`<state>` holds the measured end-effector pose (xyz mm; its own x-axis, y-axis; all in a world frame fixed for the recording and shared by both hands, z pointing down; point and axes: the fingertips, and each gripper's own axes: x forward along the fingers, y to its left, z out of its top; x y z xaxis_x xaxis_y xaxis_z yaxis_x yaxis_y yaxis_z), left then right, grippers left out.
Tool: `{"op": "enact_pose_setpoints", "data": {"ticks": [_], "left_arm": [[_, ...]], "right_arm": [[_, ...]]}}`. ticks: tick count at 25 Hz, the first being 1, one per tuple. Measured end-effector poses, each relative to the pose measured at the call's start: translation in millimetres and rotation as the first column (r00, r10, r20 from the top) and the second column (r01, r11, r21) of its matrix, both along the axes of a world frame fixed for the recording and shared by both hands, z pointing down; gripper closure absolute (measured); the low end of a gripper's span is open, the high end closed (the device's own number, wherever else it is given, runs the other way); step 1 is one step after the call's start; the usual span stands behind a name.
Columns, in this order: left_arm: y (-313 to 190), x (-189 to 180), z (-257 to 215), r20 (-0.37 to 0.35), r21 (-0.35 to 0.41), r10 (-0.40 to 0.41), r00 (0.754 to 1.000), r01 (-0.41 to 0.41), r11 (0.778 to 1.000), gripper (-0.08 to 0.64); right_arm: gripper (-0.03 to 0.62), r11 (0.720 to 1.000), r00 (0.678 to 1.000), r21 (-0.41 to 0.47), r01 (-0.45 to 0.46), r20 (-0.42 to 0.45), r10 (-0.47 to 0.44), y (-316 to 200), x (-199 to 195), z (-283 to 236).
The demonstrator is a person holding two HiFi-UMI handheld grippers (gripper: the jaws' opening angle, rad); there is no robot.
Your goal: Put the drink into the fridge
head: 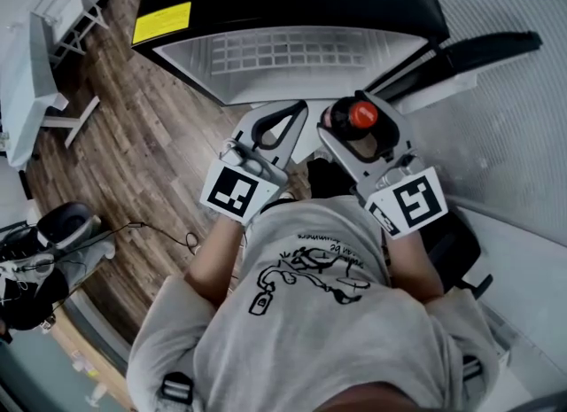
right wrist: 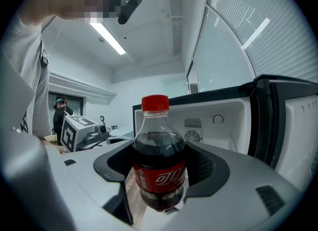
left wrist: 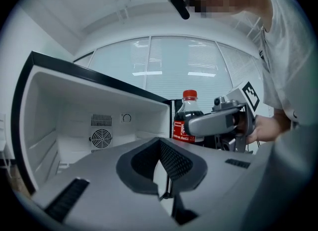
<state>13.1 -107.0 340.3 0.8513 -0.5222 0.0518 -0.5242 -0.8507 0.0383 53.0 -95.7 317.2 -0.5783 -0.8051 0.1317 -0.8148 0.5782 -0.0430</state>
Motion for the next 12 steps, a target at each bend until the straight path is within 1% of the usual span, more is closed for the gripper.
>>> {"op": "enact_pose_setpoints", "data": {"ticks": [12], "left_arm": [[-27,22,31,0.006,-0.007,0.060,0.998,-0.060,0.998,0.558]], "right_arm": [[0.268,1.000,1.000,-0.005,-0.009,-0.021,0.009,-43,7,27]]}}
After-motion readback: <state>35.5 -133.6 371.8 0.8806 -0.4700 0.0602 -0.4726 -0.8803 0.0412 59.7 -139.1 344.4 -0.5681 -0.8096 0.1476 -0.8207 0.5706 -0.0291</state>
